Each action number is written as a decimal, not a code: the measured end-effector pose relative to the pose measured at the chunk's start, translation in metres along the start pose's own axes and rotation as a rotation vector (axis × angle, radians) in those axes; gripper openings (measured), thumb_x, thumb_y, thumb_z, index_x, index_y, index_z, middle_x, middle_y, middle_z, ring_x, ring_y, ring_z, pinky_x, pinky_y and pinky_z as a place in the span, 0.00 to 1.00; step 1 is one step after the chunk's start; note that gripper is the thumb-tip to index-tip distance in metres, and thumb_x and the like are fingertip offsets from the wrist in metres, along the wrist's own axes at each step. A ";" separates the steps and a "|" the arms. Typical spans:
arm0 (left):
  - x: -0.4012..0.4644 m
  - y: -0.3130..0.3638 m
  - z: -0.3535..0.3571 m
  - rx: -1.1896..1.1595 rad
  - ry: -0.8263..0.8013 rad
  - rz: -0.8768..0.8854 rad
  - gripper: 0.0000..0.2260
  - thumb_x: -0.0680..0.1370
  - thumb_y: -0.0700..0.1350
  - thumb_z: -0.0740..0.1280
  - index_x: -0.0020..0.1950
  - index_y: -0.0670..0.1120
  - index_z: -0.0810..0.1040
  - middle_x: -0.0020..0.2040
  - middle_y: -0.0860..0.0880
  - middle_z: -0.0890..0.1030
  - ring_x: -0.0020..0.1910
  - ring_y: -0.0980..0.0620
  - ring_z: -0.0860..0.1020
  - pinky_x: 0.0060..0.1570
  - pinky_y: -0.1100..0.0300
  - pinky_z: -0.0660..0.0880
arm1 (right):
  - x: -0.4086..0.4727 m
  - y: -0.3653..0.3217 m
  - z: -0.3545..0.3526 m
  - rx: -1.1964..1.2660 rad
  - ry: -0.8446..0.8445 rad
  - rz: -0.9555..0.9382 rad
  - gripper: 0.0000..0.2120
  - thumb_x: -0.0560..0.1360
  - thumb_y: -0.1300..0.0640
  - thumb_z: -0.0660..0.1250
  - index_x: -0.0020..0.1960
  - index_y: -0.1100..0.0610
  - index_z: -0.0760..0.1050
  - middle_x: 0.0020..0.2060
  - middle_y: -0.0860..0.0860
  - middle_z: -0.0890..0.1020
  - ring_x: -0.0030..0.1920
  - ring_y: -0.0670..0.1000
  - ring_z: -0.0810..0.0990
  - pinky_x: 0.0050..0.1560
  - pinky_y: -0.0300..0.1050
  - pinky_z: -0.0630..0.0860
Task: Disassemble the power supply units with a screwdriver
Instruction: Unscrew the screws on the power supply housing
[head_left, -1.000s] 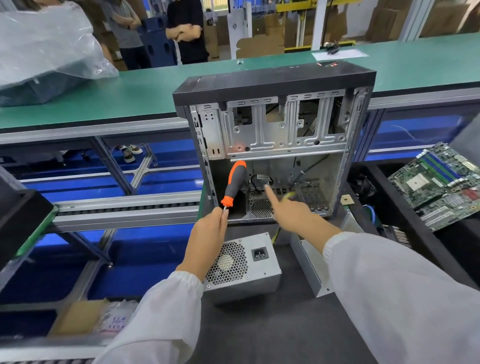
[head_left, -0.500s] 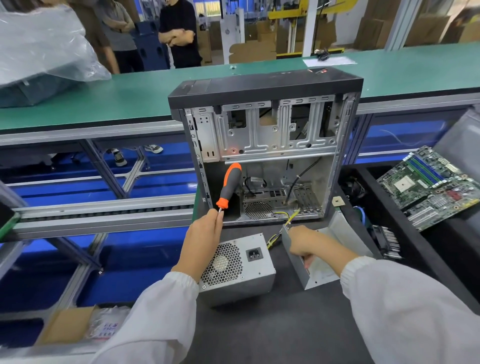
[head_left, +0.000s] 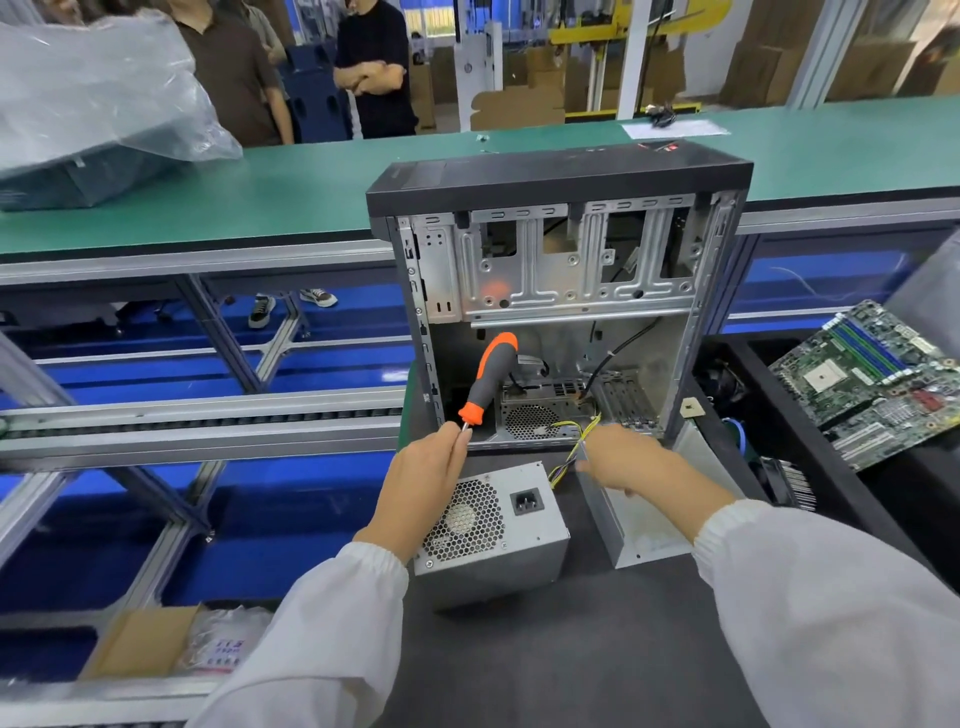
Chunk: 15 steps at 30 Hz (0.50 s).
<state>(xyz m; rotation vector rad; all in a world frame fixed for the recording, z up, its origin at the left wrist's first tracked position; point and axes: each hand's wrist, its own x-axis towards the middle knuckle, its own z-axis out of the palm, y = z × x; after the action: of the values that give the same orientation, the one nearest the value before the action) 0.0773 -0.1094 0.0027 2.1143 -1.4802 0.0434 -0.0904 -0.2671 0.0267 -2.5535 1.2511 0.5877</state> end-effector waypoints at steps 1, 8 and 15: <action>-0.001 0.000 0.000 -0.027 0.003 0.018 0.12 0.84 0.47 0.57 0.41 0.46 0.64 0.28 0.52 0.66 0.27 0.50 0.66 0.29 0.58 0.61 | -0.003 -0.004 -0.009 0.041 0.097 -0.075 0.18 0.80 0.52 0.60 0.64 0.63 0.67 0.56 0.59 0.77 0.51 0.59 0.80 0.43 0.45 0.72; 0.000 0.005 -0.012 -0.329 0.050 0.147 0.09 0.83 0.46 0.59 0.43 0.49 0.70 0.30 0.56 0.70 0.30 0.56 0.70 0.32 0.61 0.64 | -0.036 -0.073 -0.041 1.177 0.119 -0.467 0.17 0.75 0.48 0.70 0.52 0.61 0.72 0.32 0.50 0.78 0.25 0.45 0.72 0.23 0.36 0.66; -0.003 -0.022 -0.040 -0.707 -0.027 -0.142 0.17 0.84 0.49 0.57 0.47 0.46 0.83 0.42 0.48 0.84 0.42 0.51 0.81 0.44 0.56 0.80 | -0.033 -0.089 -0.058 1.140 0.482 -0.608 0.12 0.78 0.54 0.66 0.40 0.62 0.74 0.32 0.59 0.83 0.24 0.58 0.76 0.26 0.40 0.72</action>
<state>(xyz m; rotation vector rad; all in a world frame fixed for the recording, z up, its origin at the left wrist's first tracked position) 0.1069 -0.0837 0.0266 1.6256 -1.1243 -0.4904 -0.0233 -0.2115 0.0966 -1.8670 0.5226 -0.7155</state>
